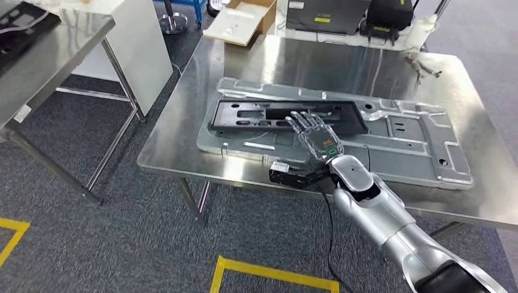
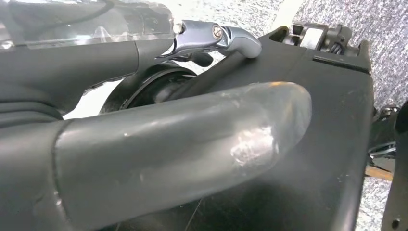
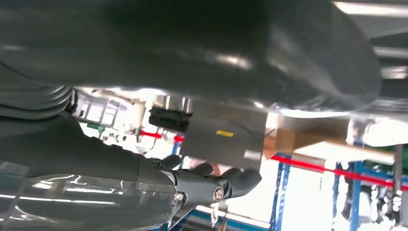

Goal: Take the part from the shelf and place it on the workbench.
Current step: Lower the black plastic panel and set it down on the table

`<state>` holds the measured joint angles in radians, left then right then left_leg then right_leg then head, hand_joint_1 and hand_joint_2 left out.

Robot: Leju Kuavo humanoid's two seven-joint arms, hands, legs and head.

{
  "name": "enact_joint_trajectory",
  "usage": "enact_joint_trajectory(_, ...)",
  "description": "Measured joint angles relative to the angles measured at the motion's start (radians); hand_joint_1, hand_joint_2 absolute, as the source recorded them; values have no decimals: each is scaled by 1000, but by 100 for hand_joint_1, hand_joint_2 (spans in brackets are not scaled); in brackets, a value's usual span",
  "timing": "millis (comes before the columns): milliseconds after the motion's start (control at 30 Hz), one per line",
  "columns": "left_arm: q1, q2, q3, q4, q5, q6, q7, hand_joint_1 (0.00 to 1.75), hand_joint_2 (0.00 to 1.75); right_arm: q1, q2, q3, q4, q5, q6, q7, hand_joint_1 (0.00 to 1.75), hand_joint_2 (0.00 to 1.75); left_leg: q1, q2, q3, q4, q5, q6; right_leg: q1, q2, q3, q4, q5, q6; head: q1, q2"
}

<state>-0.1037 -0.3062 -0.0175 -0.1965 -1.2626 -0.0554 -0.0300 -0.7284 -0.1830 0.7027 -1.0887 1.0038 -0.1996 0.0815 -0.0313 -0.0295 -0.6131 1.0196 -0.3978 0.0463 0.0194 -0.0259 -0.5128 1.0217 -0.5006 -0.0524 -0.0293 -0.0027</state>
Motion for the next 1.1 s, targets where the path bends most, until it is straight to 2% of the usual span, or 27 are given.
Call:
enact_joint_trajectory(67, 0, 2, 0, 0, 1, 0, 0, 0, 0, 0, 0, -2, 0, 1, -1, -2, 0, 0, -2, 0, -4, -3, 6, -11, -5, 1, -3, -27, 18, 3, 0, 0)
enact_joint_trajectory(100, -1, 3, 2, 0, 3, 0, 0, 0, 0, 1, 0, -2, 0, 2, -1, -3, 0, 0, -4, 0, -10, 9, -14, -19, -10, -1, -6, -40, 31, 4, 0, 0)
enact_joint_trajectory(133, -1, 4, 3, 0, 4, 0, 0, 0, 0, 2, 0, -2, 1, 2, -1, -4, 0, 0, -5, 0, -18, 36, -51, -27, -17, -5, -14, -50, 45, 7, 0, 0)
enact_joint_trajectory(200, -3, 6, 10, 0, 6, 0, -1, 0, 0, 5, -2, -2, 1, 2, -1, -6, 0, 0, 2, 3, -33, 136, -151, -45, -21, -8, -38, -54, 68, 11, 0, 0)
enact_joint_trajectory(233, -3, 7, 12, 0, 6, 0, -1, 0, 0, 7, -4, -2, 1, 2, -1, -6, 0, 0, 6, 4, -34, 190, -181, -52, -23, -10, -53, -51, 77, 15, 0, 0)
enact_joint_trajectory(267, -3, 8, 14, 0, 6, 0, 0, 0, 0, 9, -6, -2, 2, 3, -2, -7, 0, 0, 10, 4, -29, 228, -188, -59, -24, -12, -70, -47, 87, 19, 0, 0)
enact_joint_trajectory(300, -2, 9, 15, 0, 6, -1, 0, 0, 0, 12, -7, -2, 2, 3, -2, -7, 0, 0, 15, 5, -14, 241, -169, -64, -27, -13, -88, -41, 96, 23, 0, 0)
enact_joint_trajectory(333, 0, 10, 15, 0, 6, -1, 1, 0, 0, 14, -8, -2, 2, 3, -2, -7, 0, 0, 19, 6, 11, 223, -136, -69, -29, -13, -107, -33, 104, 28, 0, 0)
enact_joint_trajectory(367, 4, 12, 15, 0, 6, -2, 2, 0, 0, 16, -8, -2, 1, 4, -2, -7, 0, 0, 24, 4, 45, 177, -110, -75, -32, -12, -126, -23, 111, 34, 0, 0)
enact_joint_trajectory(400, 8, 12, 15, 0, 6, -4, 2, 0, 0, 17, -8, -3, 1, 4, -3, -8, 0, 0, 27, 0, 84, 115, -103, -78, -33, -12, -143, -13, 118, 40, 0, 0)
enact_joint_trajectory(433, 12, 13, 15, 0, 6, -5, 2, 0, 0, 18, -8, -4, 1, 5, -5, -8, 0, 0, 27, -4, 119, 51, -112, -74, -34, -11, -156, -6, 126, 46, 0, 0)
enact_joint_trajectory(500, 17, 12, 15, 0, 6, -7, 0, 0, 0, 22, -8, -6, 0, 5, -9, -10, 0, 0, 22, -8, 149, -17, -134, -57, -34, -10, -169, -6, 147, 54, 0, 0)
enact_joint_trajectory(567, 18, 11, 15, 0, 6, -7, 0, 0, 0, 32, -8, -10, 0, 1, -17, -14, 0, 0, 23, -4, 140, -30, -116, -36, -35, -6, -175, -15, 163, 62, 0, 0)
enact_joint_trajectory(600, 17, 11, 16, 0, 6, -8, 0, 0, 0, 40, -6, -14, 0, -2, -20, -17, 0, 0, 24, -1, 135, -34, -105, -26, -36, -3, -180, -9, 150, 66, 0, 0)
enact_joint_trajectory(633, 16, 10, 16, 0, 6, -8, 0, 0, 0, 48, -4, -18, -1, -4, -24, -20, 0, 0, 26, 2, 128, -38, -92, -15, -38, 2, -190, 17, 118, 69, 0, 0)
enact_joint_trajectory(700, 14, 10, 16, 0, 6, -7, 0, 0, 0, 64, 4, -27, -1, -8, -29, -25, 0, 0, 26, 8, 108, -37, -74, 0, -42, 9, -221, 130, 20, 72, 0, 0)
enact_joint_trajectory(733, 13, 10, 16, 0, 6, -7, 0, 0, 0, 73, 8, -32, -2, -10, -33, -27, 0, 0, 26, 9, 97, -34, -68, 2, -43, 11, -235, 199, -17, 73, 0, 0)
enact_joint_trajectory(767, 11, 10, 17, 0, 6, -7, 0, 0, 0, 83, 12, -38, -3, -13, -39, -28, 0, 0, 25, 10, 85, -30, -62, 1, -45, 12, -240, 251, -31, 75, 0, 0)
enact_joint_trajectory(800, 10, 10, 17, 0, 7, -6, -1, 0, 0, 96, 14, -43, -5, -16, -47, -31, 0, 0, 26, 10, 74, -24, -58, 0, -46, 12, -230, 272, -25, 76, 0, 0)
enact_joint_trajectory(833, 9, 10, 18, 0, 8, -4, -1, 0, 0, 108, 15, -48, -9, -19, -56, -34, 0, 0, 26, 11, 65, -17, -56, -1, -49, 11, -202, 256, -3, 77, 0, 0)
enact_joint_trajectory(867, 9, 10, 19, 0, 9, -2, -1, 0, 0, 122, 16, -53, -14, -22, -67, -38, 0, 0, 26, 11, 58, -9, -56, -2, -51, 10, -161, 207, 22, 76, 0, 0)
enact_joint_trajectory(900, 8, 10, 21, 0, 11, 0, -1, 0, 0, 135, 16, -60, -20, -24, -78, -43, 0, 0, 25, 11, 50, -1, -56, -5, -51, 6, -117, 149, 33, 75, 0, 0)
enact_joint_trajectory(933, 7, 10, 23, 0, 13, 3, -2, 0, 0, 149, 16, -67, -30, -26, -89, -47, 0, 0, 24, 11, 43, 6, -55, -9, -49, 3, -82, 96, 37, 73, 0, 0)
enact_joint_trajectory(967, 7, 10, 26, 0, 14, 4, -2, 0, 0, 165, 16, -74, -39, -26, -100, -52, 0, 0, 23, 11, 37, 11, -53, -15, -46, 1, -62, 60, 34, 71, 0, 0)
enact_joint_trajectory(1033, 7, 10, 33, 0, 15, 7, -3, 0, 0, 197, 16, -85, -56, -27, -114, -59, 0, 0, 21, 13, 31, 13, -44, -29, -40, 4, -57, 39, 30, 67, 0, 0)
enact_joint_trajectory(1067, 7, 10, 36, 0, 16, 7, -3, 0, 0, 210, 16, -88, -62, -27, -117, -61, 0, 0, 20, 13, 29, 14, -45, -35, -44, 5, -58, 31, 31, 64, 0, 0)
enact_joint_trajectory(1100, 6, 10, 39, 0, 16, 8, -3, 0, 0, 220, 16, -91, -67, -28, -119, -63, 0, 0, 20, 14, 22, 22, -58, -42, -46, 5, -60, 23, 31, 59, 0, 0)
